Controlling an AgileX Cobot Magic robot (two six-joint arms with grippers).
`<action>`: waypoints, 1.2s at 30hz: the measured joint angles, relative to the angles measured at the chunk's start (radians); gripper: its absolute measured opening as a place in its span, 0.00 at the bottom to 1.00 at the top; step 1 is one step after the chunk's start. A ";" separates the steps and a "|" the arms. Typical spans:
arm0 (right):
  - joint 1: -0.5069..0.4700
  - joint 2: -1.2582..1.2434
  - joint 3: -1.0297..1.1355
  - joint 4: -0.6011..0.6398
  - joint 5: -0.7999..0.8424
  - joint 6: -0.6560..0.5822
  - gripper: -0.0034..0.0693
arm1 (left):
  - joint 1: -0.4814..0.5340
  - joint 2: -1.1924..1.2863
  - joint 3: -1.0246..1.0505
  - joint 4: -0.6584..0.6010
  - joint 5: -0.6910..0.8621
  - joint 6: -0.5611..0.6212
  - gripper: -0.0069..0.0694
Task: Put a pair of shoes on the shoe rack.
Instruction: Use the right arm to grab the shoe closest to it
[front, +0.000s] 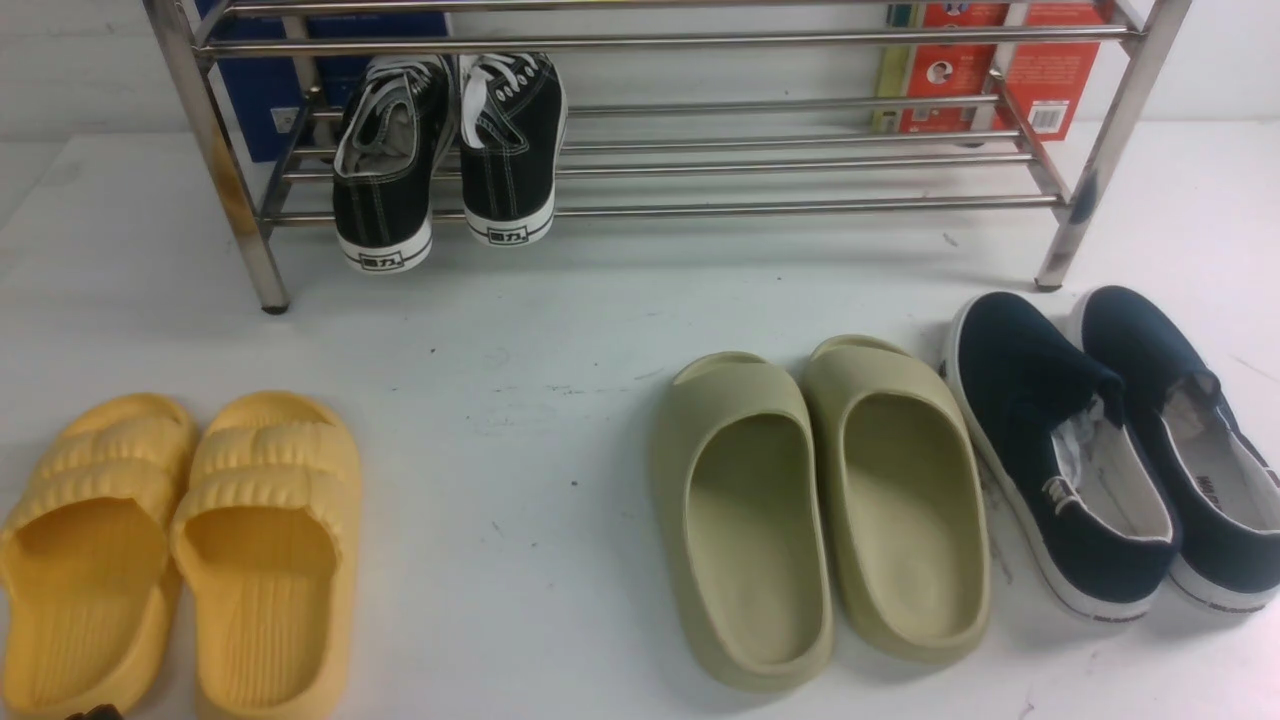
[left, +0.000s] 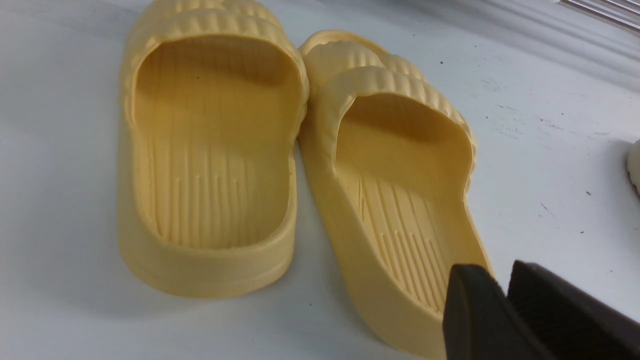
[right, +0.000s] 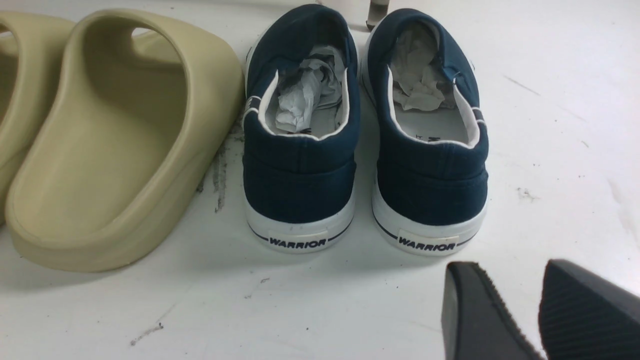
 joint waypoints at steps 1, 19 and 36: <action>0.000 0.000 0.000 0.000 0.000 0.000 0.38 | 0.000 0.000 0.000 0.000 0.000 0.000 0.25; 0.002 0.008 -0.022 0.525 -0.171 0.267 0.37 | 0.000 0.000 0.000 -0.001 0.000 0.000 0.26; 0.078 1.070 -0.904 0.176 0.688 0.089 0.12 | 0.000 0.000 0.000 -0.001 0.000 0.000 0.27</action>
